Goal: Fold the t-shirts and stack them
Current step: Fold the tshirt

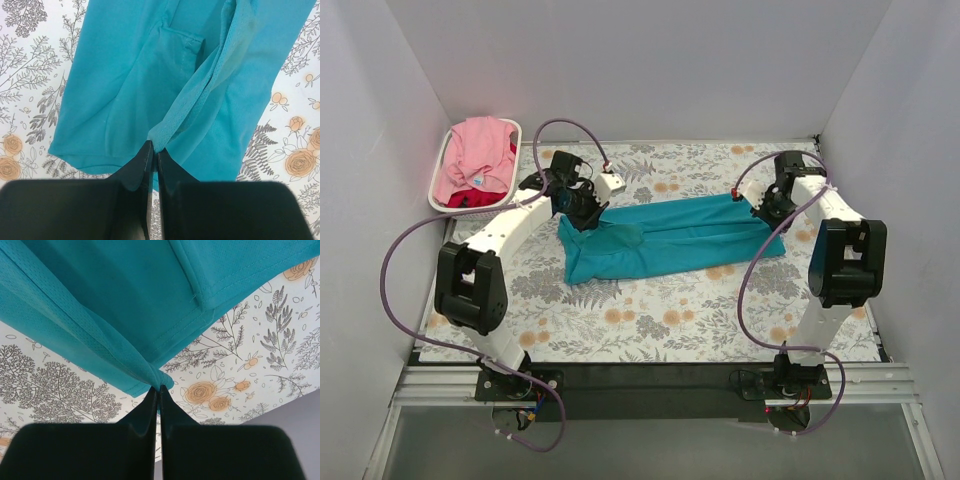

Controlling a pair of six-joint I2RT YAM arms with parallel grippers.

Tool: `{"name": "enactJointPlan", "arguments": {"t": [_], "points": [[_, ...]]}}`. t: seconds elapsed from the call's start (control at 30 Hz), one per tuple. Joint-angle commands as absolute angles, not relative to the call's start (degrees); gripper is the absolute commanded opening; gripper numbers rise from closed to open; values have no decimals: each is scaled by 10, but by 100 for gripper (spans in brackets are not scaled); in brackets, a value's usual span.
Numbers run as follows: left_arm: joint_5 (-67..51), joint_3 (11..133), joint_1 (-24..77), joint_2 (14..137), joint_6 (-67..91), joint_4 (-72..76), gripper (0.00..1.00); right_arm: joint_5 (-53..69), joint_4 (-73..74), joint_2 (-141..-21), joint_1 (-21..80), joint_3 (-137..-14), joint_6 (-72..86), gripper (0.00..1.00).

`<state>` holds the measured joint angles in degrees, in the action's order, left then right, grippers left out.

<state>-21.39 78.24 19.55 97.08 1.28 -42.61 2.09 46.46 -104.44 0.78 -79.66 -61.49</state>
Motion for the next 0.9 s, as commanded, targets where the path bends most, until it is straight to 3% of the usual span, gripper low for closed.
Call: {"name": "enactJointPlan", "arguments": {"t": [0.0, 0.87], "points": [[-209, 806, 190, 976, 4, -410, 0, 28, 475, -1059, 10, -831, -630, 1], [-200, 795, 168, 995, 2, -395, 0, 5, 466, -1122, 33, -888, -616, 1]]}}
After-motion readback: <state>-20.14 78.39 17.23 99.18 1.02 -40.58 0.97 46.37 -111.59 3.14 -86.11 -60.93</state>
